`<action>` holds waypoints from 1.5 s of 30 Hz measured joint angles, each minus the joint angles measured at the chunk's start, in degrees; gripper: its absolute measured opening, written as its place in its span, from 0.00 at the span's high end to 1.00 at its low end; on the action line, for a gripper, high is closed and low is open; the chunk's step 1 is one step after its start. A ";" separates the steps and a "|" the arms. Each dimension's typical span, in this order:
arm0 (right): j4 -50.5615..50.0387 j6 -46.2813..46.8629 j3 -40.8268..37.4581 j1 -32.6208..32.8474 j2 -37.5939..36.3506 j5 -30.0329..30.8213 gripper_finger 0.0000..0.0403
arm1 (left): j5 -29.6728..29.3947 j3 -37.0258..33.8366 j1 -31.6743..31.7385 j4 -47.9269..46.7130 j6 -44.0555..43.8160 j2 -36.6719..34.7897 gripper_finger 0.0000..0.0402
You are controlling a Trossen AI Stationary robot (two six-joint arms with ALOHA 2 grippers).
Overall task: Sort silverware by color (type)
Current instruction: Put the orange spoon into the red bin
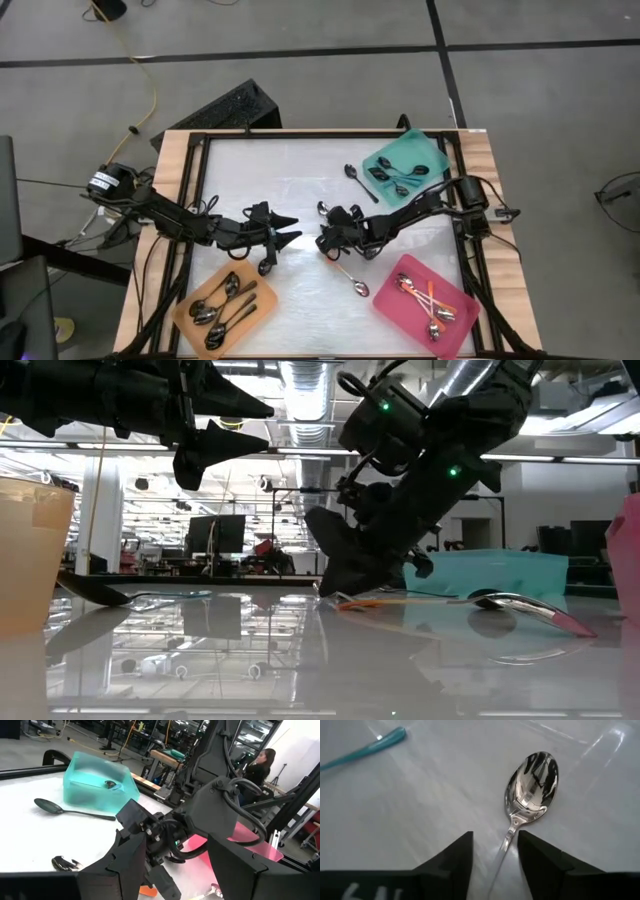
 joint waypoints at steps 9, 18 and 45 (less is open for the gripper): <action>-2.31 1.77 0.04 -0.33 0.02 0.44 0.55 | 0.00 0.00 0.00 -0.05 -0.01 0.00 0.51; -4.91 3.18 0.00 -1.00 0.02 -1.97 0.80 | -0.11 0.00 0.00 -0.37 0.00 0.00 0.51; -10.46 -3.39 -0.33 -0.46 -12.53 1.41 0.99 | -0.26 -0.02 -0.01 -1.36 -0.67 0.00 0.51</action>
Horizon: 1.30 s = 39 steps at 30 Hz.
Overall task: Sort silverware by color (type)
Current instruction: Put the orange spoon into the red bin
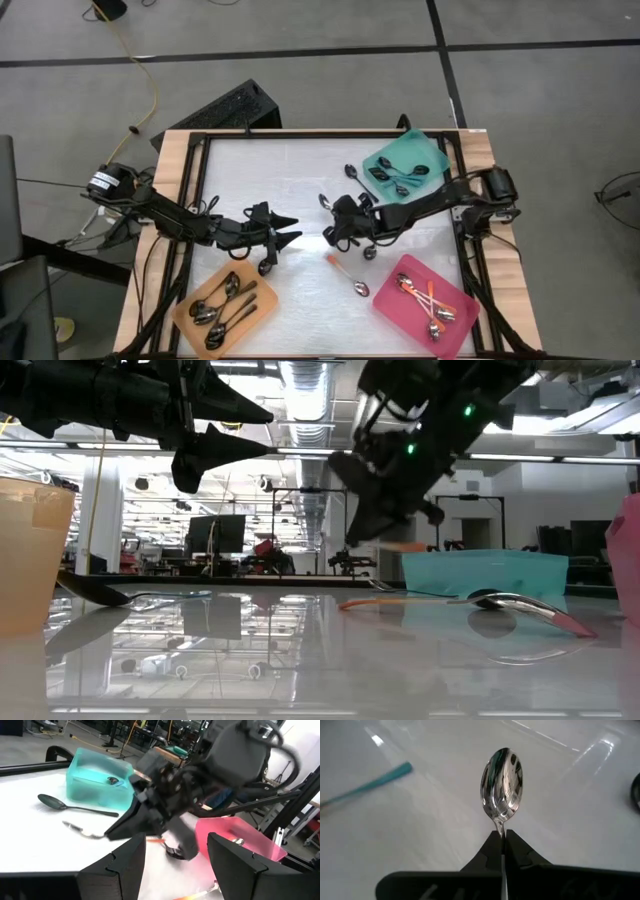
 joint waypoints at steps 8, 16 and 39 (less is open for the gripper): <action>-5.79 -1.79 0.07 -0.02 -8.05 0.70 0.99 | 0.04 0.00 0.01 0.00 -0.15 0.00 0.51; -14.45 -1.86 0.15 2.04 -17.54 0.93 0.99 | 0.07 0.00 0.00 -0.08 -0.28 0.00 0.51; -40.01 40.93 0.22 35.70 -29.30 -1.21 0.98 | -0.45 0.00 0.01 -1.36 -0.63 0.02 0.51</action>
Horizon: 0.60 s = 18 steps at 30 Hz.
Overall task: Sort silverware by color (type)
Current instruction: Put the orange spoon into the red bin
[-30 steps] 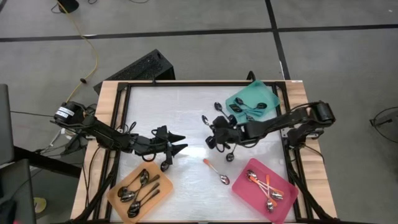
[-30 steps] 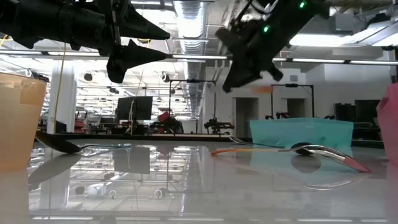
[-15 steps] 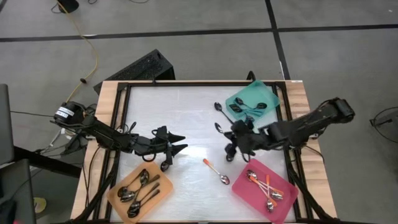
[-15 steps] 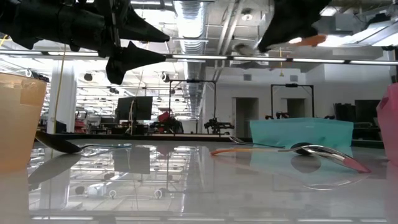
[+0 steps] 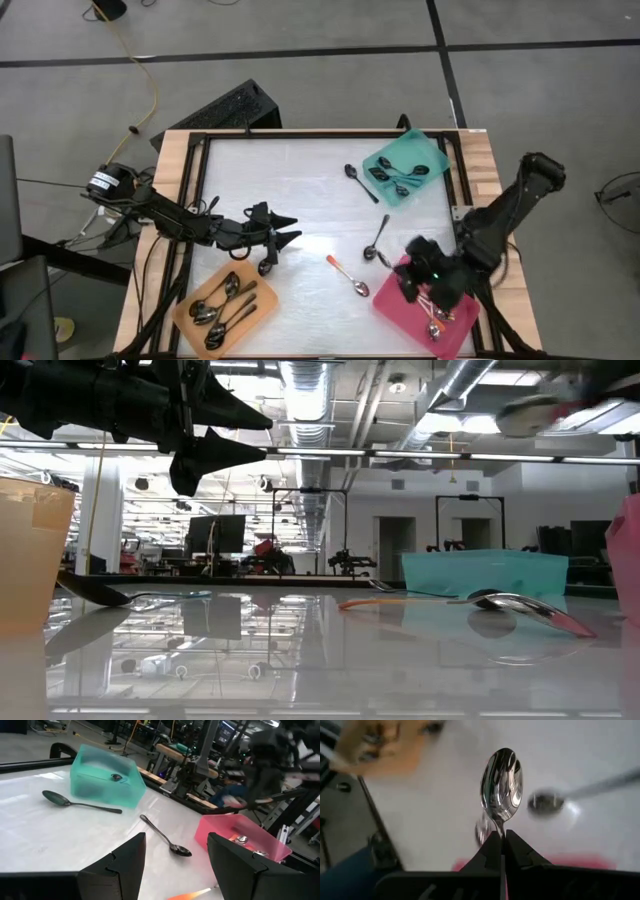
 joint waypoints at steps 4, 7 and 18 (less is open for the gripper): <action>-0.18 11.37 -0.02 8.21 1.03 -0.14 0.98 | -0.80 0.00 0.00 -0.04 0.36 0.00 0.51; -0.43 20.36 -0.02 13.73 2.62 0.02 0.98 | -1.30 0.00 0.00 -0.26 0.40 0.00 0.51; -0.34 40.04 -0.02 20.59 14.18 -2.13 0.97 | -2.84 0.00 0.00 -0.30 0.45 0.00 0.51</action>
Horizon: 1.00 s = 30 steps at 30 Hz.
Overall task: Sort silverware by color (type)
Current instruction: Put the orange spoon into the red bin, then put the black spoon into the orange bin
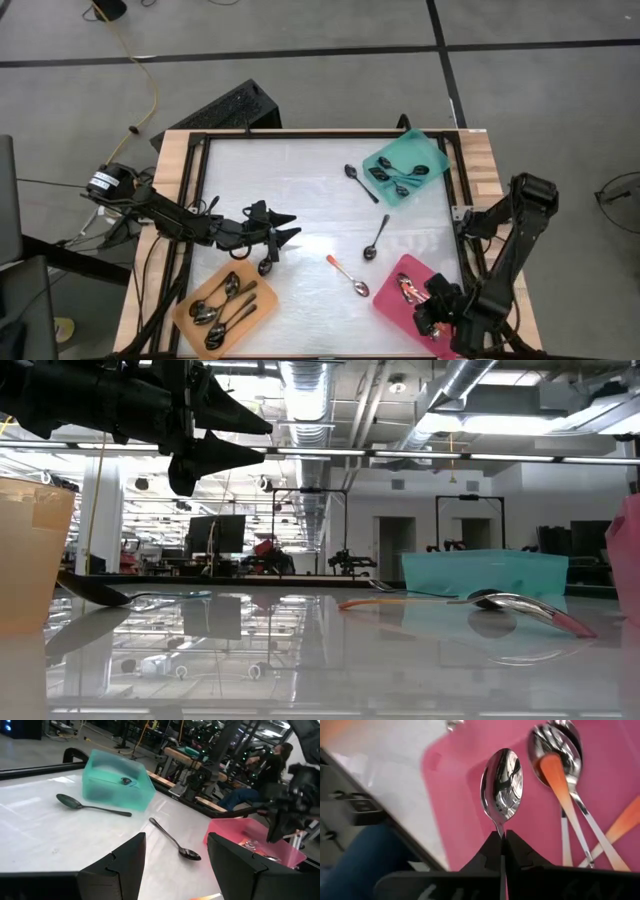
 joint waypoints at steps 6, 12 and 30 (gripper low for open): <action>0.35 0.54 0.00 -1.26 5.29 -4.03 0.97 | -0.60 0.00 0.00 -0.01 0.00 0.00 0.51; 1.39 0.26 0.00 -2.34 9.55 -5.59 0.97 | -0.82 0.00 0.03 -0.03 0.00 0.00 0.51; 1.19 -3.49 -0.08 -2.80 9.92 -6.81 0.80 | -0.99 0.00 0.20 -0.93 0.00 0.00 0.51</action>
